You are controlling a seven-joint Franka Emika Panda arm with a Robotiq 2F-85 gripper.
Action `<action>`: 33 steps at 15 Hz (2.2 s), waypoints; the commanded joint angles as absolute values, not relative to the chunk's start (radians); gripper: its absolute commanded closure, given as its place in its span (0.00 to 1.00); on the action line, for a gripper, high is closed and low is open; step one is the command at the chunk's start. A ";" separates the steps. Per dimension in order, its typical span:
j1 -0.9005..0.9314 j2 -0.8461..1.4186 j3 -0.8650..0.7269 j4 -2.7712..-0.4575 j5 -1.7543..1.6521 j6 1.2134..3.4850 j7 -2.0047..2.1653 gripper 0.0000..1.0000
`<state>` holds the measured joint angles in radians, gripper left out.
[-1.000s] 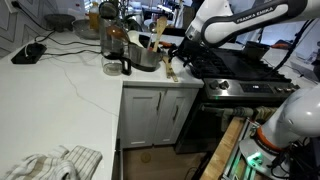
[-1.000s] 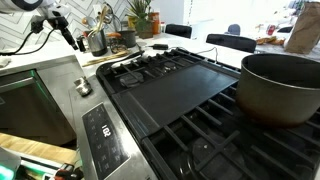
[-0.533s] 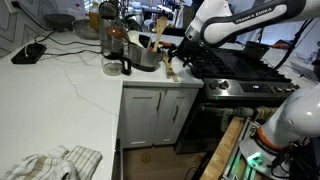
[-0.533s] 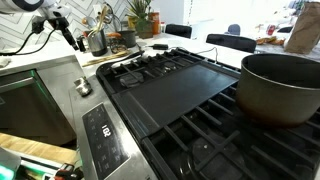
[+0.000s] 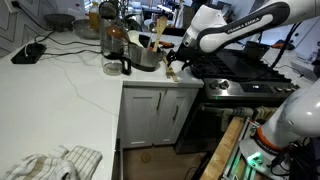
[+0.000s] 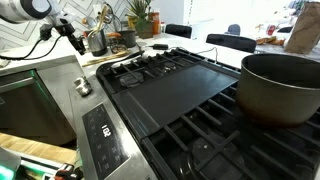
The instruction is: Place the wooden spatula on the middle part of the stove
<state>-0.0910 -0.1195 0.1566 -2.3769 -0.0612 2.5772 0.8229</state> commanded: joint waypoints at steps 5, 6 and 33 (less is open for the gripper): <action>-0.062 -0.023 0.116 -2.365 -0.161 2.675 0.916 0.53; -0.057 -0.014 0.112 -2.364 -0.166 2.681 0.924 0.56; 0.060 0.123 -0.002 -2.269 -0.263 2.674 1.098 0.52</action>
<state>0.0385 0.1012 0.0257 -2.2800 -0.2229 2.6788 1.0540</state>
